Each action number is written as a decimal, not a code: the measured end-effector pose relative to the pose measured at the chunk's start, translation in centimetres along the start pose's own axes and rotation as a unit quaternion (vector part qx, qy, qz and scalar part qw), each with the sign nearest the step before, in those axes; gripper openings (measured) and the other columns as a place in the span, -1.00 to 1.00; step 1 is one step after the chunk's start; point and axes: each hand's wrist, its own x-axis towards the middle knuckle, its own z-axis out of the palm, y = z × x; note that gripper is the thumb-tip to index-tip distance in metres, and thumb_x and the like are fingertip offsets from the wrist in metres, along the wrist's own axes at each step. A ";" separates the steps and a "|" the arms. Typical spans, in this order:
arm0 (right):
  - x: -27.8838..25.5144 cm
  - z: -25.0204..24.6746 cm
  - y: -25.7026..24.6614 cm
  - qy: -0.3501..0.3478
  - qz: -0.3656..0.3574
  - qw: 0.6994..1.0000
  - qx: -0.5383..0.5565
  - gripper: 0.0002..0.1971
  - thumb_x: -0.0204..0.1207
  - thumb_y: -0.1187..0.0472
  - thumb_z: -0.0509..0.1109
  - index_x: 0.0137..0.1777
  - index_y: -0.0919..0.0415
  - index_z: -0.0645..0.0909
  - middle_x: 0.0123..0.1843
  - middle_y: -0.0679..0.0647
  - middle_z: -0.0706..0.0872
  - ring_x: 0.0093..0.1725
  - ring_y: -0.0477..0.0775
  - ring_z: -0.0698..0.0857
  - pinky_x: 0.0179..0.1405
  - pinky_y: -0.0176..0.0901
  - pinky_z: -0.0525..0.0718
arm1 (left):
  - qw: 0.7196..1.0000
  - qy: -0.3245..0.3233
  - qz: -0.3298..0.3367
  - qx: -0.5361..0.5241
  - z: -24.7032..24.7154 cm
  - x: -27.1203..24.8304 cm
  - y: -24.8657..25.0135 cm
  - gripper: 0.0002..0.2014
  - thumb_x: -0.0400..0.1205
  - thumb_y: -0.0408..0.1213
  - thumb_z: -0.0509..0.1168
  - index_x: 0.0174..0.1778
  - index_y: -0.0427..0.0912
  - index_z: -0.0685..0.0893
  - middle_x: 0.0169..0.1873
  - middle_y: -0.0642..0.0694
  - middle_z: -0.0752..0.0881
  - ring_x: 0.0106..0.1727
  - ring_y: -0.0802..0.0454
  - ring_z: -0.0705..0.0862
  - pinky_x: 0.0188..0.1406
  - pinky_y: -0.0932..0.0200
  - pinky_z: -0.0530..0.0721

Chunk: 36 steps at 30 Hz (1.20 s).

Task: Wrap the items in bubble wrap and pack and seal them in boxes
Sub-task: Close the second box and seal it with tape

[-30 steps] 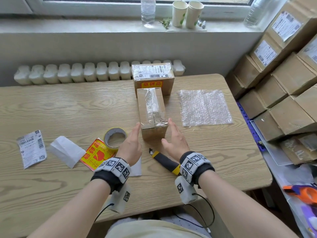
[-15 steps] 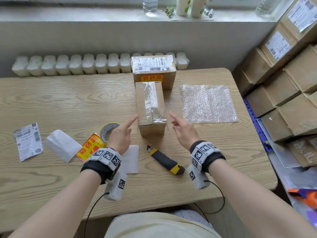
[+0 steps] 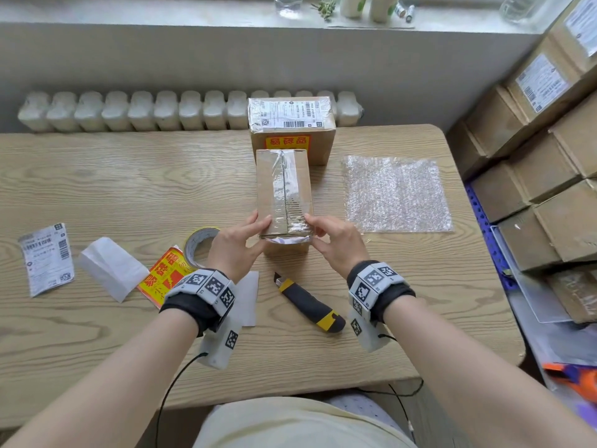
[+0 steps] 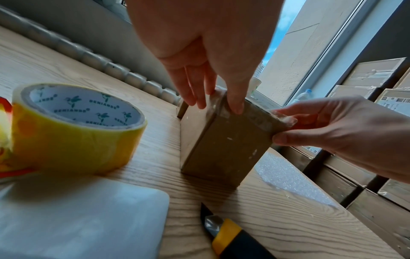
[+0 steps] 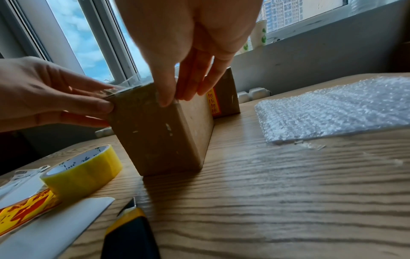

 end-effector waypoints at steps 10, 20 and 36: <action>0.6 -1.5 -0.2 -0.088 0.019 0.996 -0.020 -0.54 0.59 -0.05 0.32 0.43 0.10 0.55 0.02 0.04 0.77 -0.04 0.00 0.69 0.05 -0.04 0.67 | 0.998 -0.038 -0.031 -0.049 -1.0 -0.2 0.4 -0.62 0.54 -0.07 0.42 0.29 0.19 0.64 0.42 0.05 0.54 0.38 0.17 0.55 0.41 0.07 0.51; -0.2 -0.8 -0.8 -0.062 -0.026 0.996 -0.065 -0.58 0.51 0.28 0.43 0.37 0.29 0.54 -0.01 0.12 0.72 -0.08 0.12 0.70 -0.12 0.06 0.72 | 0.997 -0.029 0.025 0.070 -0.5 0.1 0.0 -0.49 0.50 -0.36 0.47 0.39 -0.07 0.59 0.40 -0.11 0.54 0.21 -0.15 0.71 0.22 -0.02 0.63; 0.5 -1.2 -2.2 -0.078 0.015 0.995 -0.064 -0.68 0.51 0.29 0.44 0.23 0.25 0.52 0.02 0.11 0.71 -0.03 0.13 0.69 -0.06 0.06 0.68 | 0.995 -0.066 0.015 0.076 -0.9 0.6 0.4 -0.55 0.58 -0.34 0.39 0.41 -0.10 0.57 0.42 -0.18 0.52 0.20 -0.11 0.71 0.23 0.09 0.59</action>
